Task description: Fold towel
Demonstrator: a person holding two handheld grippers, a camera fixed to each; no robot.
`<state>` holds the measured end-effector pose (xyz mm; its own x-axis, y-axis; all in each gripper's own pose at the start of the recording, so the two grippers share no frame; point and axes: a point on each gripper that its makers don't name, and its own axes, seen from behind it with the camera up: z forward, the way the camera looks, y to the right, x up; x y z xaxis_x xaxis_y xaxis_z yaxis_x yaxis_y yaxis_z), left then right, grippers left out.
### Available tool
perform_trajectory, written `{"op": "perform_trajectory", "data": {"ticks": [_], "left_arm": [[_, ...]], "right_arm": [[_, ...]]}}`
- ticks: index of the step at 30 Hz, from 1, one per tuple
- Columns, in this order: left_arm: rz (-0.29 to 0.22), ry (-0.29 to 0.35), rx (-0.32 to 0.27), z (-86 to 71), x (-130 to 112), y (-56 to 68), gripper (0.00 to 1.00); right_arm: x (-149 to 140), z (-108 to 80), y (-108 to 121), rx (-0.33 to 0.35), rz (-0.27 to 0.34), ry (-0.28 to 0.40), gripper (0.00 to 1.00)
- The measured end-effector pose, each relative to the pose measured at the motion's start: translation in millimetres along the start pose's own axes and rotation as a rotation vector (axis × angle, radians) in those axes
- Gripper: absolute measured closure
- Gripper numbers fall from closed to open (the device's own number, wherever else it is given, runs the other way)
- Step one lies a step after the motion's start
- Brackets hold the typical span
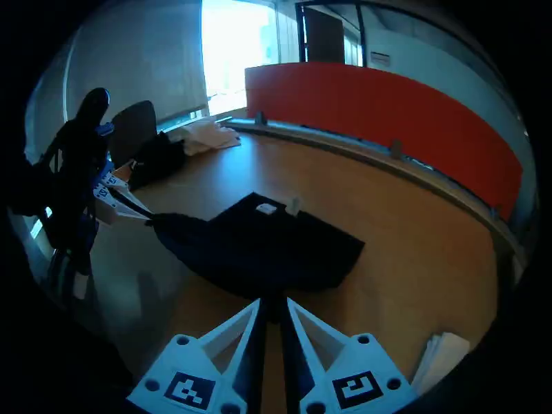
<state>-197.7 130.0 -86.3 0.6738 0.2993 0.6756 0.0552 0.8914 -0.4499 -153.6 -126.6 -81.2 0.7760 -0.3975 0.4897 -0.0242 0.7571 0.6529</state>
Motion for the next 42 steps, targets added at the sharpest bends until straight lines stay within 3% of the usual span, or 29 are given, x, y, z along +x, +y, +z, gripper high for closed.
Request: {"op": "perform_trajectory", "data": {"ticks": [14,26,42], "left_arm": [[-0.014,0.019,-0.006,-37.8,20.7,9.0,0.91],[-0.010,0.024,-0.018,-57.4,30.5,15.2,0.91],[-0.012,0.027,-0.022,-59.5,35.9,14.8,0.91]], "right_arm": [[20.6,-33.0,-9.0,0.019,0.007,-0.001,0.88],[21.8,-52.2,-18.8,0.037,0.011,-0.024,0.88],[17.1,-53.5,-21.6,0.044,0.013,-0.054,0.88]]}}
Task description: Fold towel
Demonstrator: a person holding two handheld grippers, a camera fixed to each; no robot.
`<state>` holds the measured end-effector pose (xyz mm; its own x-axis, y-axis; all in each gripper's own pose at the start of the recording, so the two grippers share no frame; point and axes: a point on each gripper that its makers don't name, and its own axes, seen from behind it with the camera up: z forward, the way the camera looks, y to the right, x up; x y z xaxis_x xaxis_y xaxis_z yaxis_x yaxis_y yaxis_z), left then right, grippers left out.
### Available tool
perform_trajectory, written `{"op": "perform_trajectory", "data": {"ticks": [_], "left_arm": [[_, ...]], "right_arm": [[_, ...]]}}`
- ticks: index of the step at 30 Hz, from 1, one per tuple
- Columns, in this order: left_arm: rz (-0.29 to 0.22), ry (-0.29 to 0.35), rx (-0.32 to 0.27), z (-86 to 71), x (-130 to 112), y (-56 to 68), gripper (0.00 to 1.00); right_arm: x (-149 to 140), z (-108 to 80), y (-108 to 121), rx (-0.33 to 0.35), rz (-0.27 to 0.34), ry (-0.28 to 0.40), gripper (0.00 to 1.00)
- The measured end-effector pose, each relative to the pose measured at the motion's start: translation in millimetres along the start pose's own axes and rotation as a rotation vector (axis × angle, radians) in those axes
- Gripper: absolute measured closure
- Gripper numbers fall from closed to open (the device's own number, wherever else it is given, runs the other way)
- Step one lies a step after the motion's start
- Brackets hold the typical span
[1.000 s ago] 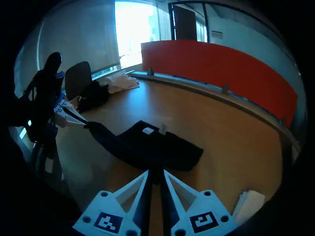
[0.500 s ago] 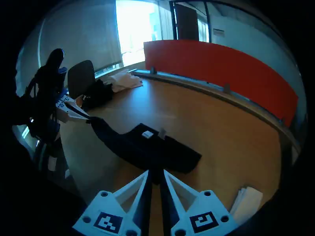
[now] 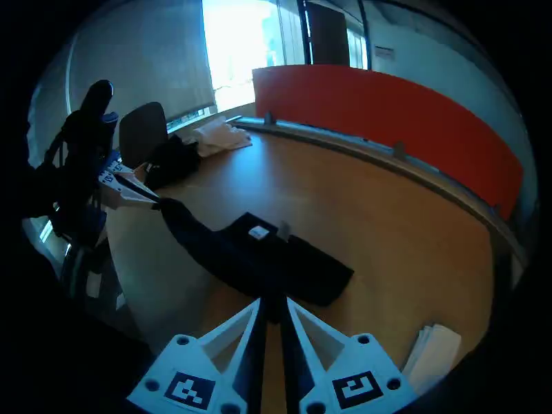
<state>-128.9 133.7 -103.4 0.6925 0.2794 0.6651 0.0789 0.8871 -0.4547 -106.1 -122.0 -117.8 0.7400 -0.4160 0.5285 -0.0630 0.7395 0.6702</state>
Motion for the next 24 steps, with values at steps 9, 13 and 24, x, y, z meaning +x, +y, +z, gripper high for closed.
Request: {"op": "perform_trajectory", "data": {"ticks": [9,13,24], "left_arm": [[-0.014,0.010,0.008,10.1,7.7,-5.3,0.91],[-0.020,0.015,0.013,17.8,12.3,-9.3,0.91],[-0.009,0.024,0.033,53.3,26.5,-23.8,0.91]], "right_arm": [[2.5,9.9,6.9,-0.010,0.002,-0.018,0.88],[5.3,16.9,13.9,-0.018,0.006,-0.028,0.88],[4.1,44.6,40.2,-0.041,0.024,-0.058,0.88]]}}
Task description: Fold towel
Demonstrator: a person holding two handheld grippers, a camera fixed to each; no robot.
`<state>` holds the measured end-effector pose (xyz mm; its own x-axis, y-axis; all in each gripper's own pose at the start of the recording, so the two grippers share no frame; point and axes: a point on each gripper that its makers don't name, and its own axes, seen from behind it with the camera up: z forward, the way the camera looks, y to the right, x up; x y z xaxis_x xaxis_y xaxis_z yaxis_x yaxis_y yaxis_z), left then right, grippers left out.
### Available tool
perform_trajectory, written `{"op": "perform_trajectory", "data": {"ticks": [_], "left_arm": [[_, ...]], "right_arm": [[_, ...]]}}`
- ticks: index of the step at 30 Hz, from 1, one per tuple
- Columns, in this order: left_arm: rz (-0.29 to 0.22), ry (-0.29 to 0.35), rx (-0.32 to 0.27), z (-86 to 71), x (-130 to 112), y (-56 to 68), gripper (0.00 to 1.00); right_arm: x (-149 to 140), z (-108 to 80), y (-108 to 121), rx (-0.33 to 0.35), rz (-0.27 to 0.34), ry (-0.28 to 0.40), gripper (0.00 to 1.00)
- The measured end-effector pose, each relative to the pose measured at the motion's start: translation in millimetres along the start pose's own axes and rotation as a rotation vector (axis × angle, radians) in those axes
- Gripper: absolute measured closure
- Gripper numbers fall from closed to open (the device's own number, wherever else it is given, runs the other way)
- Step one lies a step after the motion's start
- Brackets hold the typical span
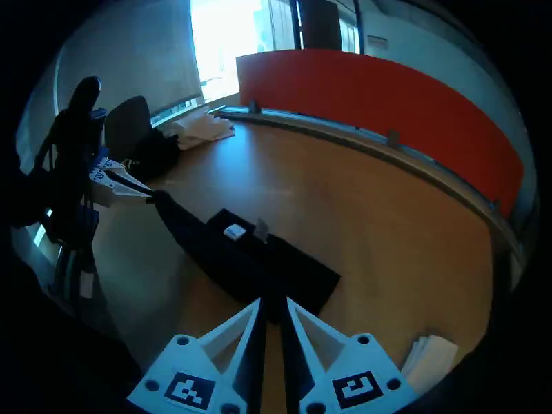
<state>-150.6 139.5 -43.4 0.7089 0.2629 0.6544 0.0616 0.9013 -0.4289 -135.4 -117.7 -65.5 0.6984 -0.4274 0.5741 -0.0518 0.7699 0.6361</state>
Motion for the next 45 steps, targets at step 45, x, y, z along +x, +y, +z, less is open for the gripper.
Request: {"op": "perform_trajectory", "data": {"ticks": [45], "left_arm": [[-0.048,-0.062,0.074,119.2,-19.7,-26.8,0.88]], "right_arm": [[-48.4,95.6,72.2,-0.100,0.092,-0.110,0.79]]}}
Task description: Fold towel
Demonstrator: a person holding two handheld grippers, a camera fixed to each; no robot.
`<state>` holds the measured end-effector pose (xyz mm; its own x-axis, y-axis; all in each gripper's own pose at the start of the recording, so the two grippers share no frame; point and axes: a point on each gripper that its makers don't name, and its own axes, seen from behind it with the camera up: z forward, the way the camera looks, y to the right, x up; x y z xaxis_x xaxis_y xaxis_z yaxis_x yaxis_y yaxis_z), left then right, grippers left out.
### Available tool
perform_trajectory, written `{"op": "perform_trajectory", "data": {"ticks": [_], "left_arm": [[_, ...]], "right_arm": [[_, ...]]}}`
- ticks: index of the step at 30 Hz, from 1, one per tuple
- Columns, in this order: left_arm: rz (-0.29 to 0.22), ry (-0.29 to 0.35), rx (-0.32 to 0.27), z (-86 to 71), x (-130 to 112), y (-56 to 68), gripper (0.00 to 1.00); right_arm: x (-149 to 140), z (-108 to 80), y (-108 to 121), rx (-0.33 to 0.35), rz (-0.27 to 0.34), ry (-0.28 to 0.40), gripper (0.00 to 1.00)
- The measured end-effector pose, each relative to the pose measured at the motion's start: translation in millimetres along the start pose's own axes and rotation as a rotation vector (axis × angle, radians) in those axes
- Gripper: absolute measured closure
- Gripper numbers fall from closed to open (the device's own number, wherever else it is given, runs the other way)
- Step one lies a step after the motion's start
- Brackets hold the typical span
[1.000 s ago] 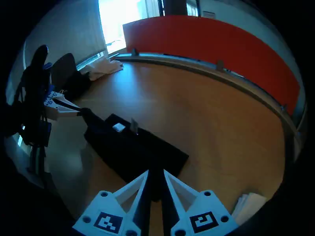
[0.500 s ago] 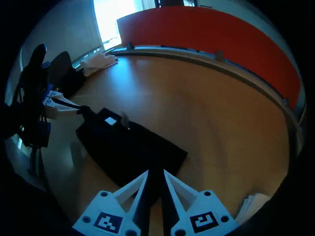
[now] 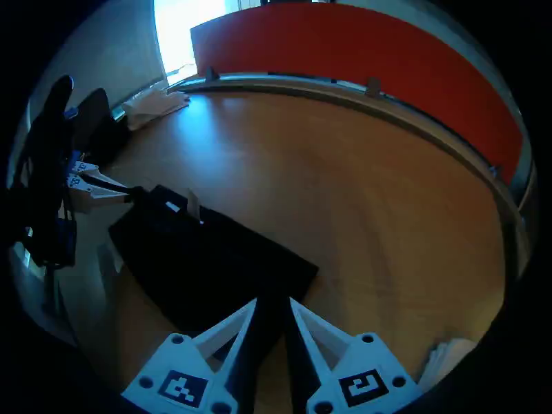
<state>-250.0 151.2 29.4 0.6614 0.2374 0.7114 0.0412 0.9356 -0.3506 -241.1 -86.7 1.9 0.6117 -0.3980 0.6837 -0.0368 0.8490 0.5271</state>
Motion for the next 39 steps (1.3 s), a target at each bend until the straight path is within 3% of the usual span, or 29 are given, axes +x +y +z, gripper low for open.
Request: {"op": "perform_trajectory", "data": {"ticks": [5,9,11,12,18,28,34,39], "left_arm": [[0.013,0.005,0.023,3.8,1.7,-5.2,0.84],[0.029,0.011,0.046,4.0,5.2,-10.7,0.71],[0.032,0.013,0.054,3.5,6.3,-13.1,0.60],[0.031,0.014,0.056,2.9,6.6,-14.2,0.58],[0.020,0.021,0.068,0.2,7.3,-20.9,0.53],[0.023,0.022,0.106,1.8,9.4,-34.1,0.36],[0.019,0.031,0.117,0.4,14.0,-39.2,0.29],[0.011,0.040,0.115,-2.5,16.1,-40.9,0.22]], "right_arm": [[1.7,3.7,7.7,-0.039,-0.011,0.006,0.67],[4.0,4.6,13.6,-0.060,-0.007,0.010,0.52],[5.0,4.7,16.3,-0.067,-0.002,0.011,0.42],[5.4,4.5,17.7,-0.072,0.000,0.012,0.37],[7.3,3.7,23.1,-0.092,0.011,0.022,0.24],[14.7,5.1,31.5,-0.132,0.014,0.040,0.21],[21.7,4.3,34.0,-0.141,0.013,0.055,0.13],[23.4,1.7,34.7,-0.140,0.012,0.062,0.00]]}}
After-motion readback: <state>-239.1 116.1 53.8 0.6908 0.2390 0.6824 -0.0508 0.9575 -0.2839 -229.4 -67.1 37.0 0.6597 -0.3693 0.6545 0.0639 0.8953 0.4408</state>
